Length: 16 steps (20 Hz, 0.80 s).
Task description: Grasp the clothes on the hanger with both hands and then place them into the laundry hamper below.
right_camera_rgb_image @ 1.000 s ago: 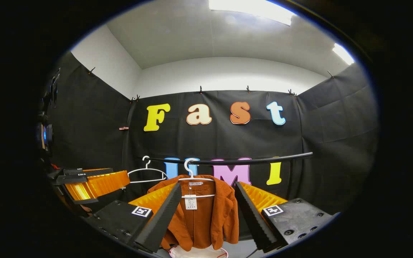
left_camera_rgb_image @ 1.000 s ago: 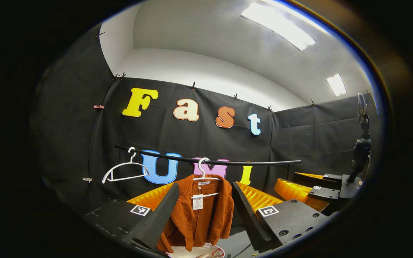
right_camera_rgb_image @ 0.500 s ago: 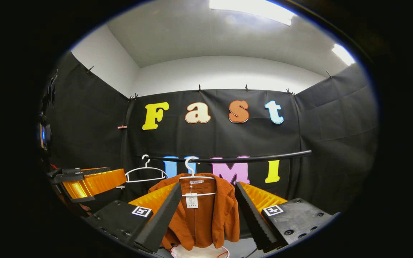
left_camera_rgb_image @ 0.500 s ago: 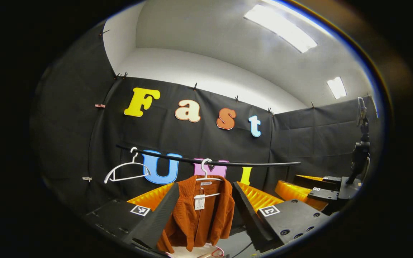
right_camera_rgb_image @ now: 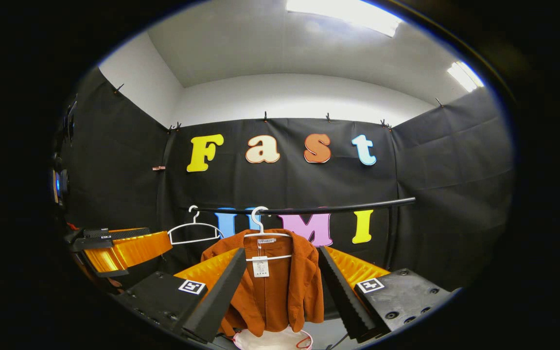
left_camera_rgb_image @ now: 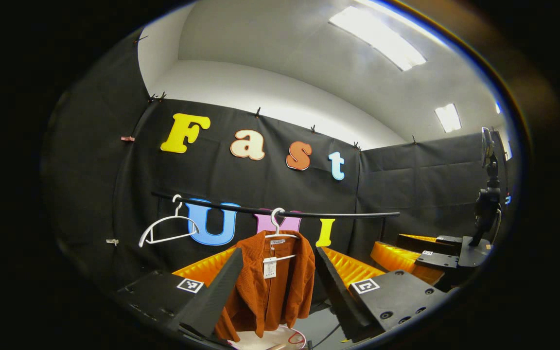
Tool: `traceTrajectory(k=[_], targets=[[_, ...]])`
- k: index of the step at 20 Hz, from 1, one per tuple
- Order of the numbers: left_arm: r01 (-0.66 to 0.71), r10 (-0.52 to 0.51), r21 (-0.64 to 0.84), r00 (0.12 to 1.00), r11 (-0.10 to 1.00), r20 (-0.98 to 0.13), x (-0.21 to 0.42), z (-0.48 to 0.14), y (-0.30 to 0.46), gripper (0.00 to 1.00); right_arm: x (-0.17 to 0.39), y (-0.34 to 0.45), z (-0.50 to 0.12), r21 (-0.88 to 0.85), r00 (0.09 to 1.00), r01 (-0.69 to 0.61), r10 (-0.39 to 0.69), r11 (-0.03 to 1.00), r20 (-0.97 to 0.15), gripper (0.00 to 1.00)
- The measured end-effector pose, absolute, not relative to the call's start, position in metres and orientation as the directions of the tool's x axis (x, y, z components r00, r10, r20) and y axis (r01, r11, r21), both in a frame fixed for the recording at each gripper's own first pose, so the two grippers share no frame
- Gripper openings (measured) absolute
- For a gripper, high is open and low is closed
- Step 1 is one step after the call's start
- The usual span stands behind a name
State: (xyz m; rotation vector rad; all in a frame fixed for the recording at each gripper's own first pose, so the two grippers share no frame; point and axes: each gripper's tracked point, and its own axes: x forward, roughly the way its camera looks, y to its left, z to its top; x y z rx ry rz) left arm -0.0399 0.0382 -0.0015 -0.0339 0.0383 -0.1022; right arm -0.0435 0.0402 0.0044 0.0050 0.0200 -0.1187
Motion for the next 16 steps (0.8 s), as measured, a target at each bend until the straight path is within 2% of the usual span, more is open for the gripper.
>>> traceTrajectory(k=[8, 16], targets=[[0.088, -0.091, -0.04, 0.993, 0.995, -0.073, -0.025, -0.023, 0.048, 0.94, -0.027, 0.04, -0.006, -0.01, 0.994, 0.111, -0.111, 0.994, -0.018, 0.97], [0.035, -0.037, -0.026, 0.996, 0.999, -0.078, 0.041, -0.051, 0.046, 0.94, 0.052, 0.019, -0.052, -0.004, 0.998, -0.016, 0.016, 1.0, -0.055, 0.97]])
